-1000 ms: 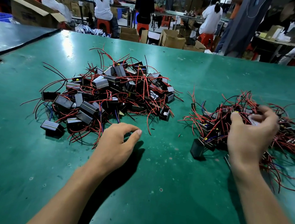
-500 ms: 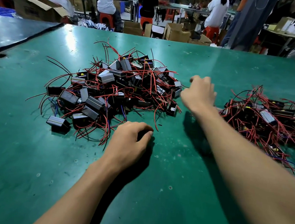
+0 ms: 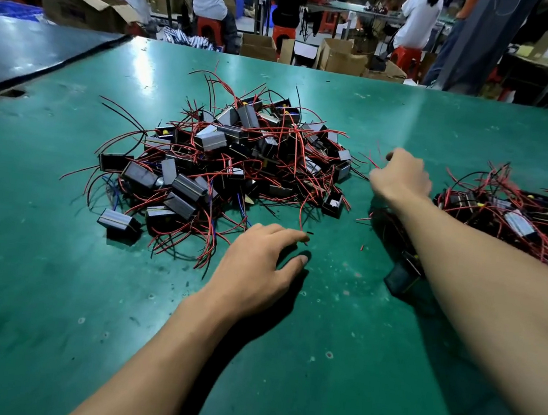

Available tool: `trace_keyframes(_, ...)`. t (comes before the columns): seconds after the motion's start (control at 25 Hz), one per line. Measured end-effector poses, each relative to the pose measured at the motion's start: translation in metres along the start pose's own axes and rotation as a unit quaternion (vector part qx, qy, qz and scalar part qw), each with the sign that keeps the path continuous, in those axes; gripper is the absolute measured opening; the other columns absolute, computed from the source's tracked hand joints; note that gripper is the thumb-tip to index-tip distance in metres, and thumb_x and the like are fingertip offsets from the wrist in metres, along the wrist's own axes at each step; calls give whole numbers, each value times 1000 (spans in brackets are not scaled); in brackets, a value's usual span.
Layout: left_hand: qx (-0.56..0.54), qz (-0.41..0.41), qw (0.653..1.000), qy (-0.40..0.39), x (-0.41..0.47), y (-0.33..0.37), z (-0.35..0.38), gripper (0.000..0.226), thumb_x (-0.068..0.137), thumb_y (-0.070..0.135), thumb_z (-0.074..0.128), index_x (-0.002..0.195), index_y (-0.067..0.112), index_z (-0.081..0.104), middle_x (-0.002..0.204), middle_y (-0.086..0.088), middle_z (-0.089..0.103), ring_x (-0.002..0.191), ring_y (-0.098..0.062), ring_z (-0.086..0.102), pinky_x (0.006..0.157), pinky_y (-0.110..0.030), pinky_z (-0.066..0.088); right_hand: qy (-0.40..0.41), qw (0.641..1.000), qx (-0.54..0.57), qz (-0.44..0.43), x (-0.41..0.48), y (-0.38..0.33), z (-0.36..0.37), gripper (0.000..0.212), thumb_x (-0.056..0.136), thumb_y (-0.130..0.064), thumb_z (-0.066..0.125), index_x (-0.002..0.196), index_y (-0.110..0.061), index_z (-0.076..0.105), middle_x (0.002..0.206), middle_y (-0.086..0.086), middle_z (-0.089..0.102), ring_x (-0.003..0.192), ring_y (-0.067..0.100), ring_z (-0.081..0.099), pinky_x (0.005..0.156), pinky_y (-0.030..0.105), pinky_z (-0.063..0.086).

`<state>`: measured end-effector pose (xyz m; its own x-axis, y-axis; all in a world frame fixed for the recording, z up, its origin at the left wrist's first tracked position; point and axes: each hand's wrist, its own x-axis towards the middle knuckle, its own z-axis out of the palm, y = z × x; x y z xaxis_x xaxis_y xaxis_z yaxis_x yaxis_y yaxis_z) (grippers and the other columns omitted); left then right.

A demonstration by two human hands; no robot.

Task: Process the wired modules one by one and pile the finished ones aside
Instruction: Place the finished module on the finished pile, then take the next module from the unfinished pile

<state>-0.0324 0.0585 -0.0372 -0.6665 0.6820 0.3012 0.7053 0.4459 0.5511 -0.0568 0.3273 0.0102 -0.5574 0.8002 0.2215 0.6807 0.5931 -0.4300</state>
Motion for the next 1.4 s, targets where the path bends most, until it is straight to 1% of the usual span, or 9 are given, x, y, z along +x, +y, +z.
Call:
trace_keyframes(0.16,-1,4,1000,6,0,0,0,36,95,37,59,129,25,62,124,6,64,113,-17,51,93,-25,35,91,986,137,-32,4,-1,-14,44,91,-8,51,130,-24,64,130,12,60,110,32,60,88,33,47)
trace_keyframes(0.32,1,-5,1000,5,0,0,1,33,95,35,59,126,25,64,121,6,65,112,-17,52,94,-27,36,115,945,135,-274,-12,-11,-20,31,97,-6,50,118,-13,72,117,13,54,96,20,53,85,24,42)
trace_keyframes(0.4,-7,-9,1000,5,1,-1,1,31,95,35,59,123,24,66,118,5,66,111,-17,53,94,-28,38,69,934,133,-324,-19,-17,-18,26,95,-6,54,109,-8,76,105,9,51,93,19,50,83,20,40)
trace_keyframes(0.56,-23,-14,1000,14,0,-2,0,26,94,33,61,117,23,68,113,5,68,110,-16,56,93,-28,41,-118,934,-79,-327,-31,-13,1,22,88,-24,61,97,-14,78,94,9,44,98,33,57,89,33,49)
trace_keyframes(0.64,-26,-13,999,20,0,-2,0,25,93,32,63,115,22,70,111,5,69,108,-17,57,93,-29,42,-163,922,-107,-335,-38,-11,5,29,89,-39,63,100,-15,77,93,8,45,98,30,54,89,35,49)
trace_keyframes(0.88,-61,-17,996,69,0,0,-1,15,91,22,66,101,17,74,97,3,74,92,-14,64,85,-28,48,-235,891,-69,-382,-71,-11,-15,30,87,-51,68,92,-23,80,78,-6,57,82,19,61,79,31,52)
trace_keyframes(1.04,-107,-106,974,167,-2,2,-5,12,85,12,64,92,21,68,74,8,69,69,-11,62,72,-25,46,-294,867,-57,-399,-112,-9,-28,25,88,-50,68,95,-29,78,85,-9,55,81,11,57,74,25,43)
trace_keyframes(1.24,-136,-138,975,112,-5,13,-11,18,82,11,56,96,22,62,77,6,69,74,-17,65,76,-32,53,-299,867,-16,-399,-149,-4,-48,19,90,-42,68,101,-29,77,80,-15,52,76,0,53,72,21,38)
trace_keyframes(1.4,-135,-139,980,32,-11,25,-15,30,72,36,46,92,27,66,80,6,72,77,-15,66,77,-34,54,-242,899,161,-327,-158,5,-53,9,95,-21,65,92,-26,72,67,-19,60,62,-8,56,63,11,38)
